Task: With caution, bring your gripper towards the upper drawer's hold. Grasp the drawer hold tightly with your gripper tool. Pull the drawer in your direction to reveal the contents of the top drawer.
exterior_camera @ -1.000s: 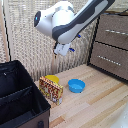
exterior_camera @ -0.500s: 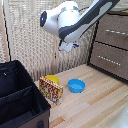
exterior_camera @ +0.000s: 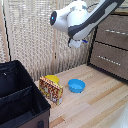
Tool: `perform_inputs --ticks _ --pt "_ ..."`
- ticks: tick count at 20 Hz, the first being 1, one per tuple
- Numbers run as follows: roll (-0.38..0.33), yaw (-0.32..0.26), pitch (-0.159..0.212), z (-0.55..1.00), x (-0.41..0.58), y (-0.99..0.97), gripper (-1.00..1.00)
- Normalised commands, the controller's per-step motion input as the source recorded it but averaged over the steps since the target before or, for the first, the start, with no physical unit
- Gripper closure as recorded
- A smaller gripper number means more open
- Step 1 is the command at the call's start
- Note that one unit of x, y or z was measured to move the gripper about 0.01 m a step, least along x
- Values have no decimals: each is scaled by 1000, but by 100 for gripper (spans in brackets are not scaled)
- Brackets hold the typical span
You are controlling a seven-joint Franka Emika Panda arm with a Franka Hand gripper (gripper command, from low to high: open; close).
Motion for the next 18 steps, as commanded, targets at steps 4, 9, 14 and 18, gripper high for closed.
perform_inputs --ticks 4,9,14,18 --pt "-121 51 0 214 -150 -813 -100" --pt "-173 59 0 78 -131 -743 -100" --pt "-221 63 0 0 -178 -665 -100" --pt "-201 91 0 -74 -128 -649 -100"
